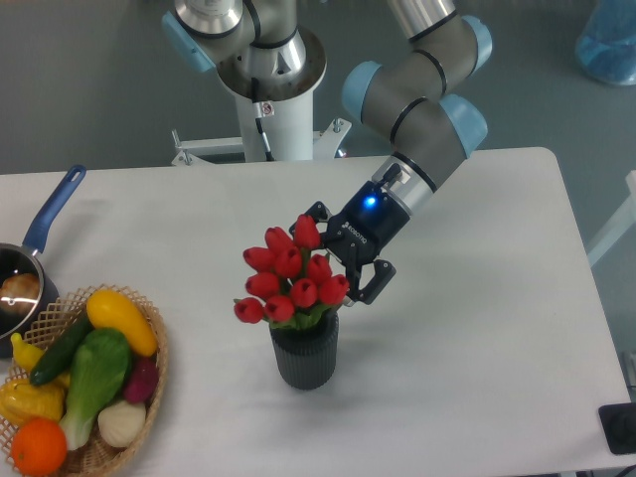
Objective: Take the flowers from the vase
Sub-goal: 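Close the gripper around the tulip stems below the blooms, then lift the tulip bouquet straight up out of the black vase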
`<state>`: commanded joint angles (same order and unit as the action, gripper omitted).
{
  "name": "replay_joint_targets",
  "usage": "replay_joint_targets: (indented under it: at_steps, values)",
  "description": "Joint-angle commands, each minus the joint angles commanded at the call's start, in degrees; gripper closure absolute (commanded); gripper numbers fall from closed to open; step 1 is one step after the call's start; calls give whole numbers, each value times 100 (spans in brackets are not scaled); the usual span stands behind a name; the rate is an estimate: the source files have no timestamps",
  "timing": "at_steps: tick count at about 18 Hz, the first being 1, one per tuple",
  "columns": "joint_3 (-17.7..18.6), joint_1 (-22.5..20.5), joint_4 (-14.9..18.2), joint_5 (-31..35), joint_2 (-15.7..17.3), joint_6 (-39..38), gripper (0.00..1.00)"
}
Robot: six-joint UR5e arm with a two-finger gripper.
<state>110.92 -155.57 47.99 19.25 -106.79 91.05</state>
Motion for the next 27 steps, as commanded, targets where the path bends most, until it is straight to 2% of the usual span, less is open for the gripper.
replay_joint_targets:
  at_steps: [2, 3, 5, 7, 12, 16, 22, 27]
  values:
    - [35, -35, 9, -9, 0, -26, 85]
    - [35, -53, 9, -9, 0, -35, 92]
    - [27, -97, 18, -79, 9, -114, 99]
    - [0, -149, 18, -367, 52, -297, 100]
    - [-88, -237, 18, -571, 175, -703, 100]
    - [-315, -290, 18, -747, 202, -1141, 100]
    - [-711, -290, 18, -817, 439, -2073, 100]
    - [-782, -273, 18, -826, 668, -2522, 100]
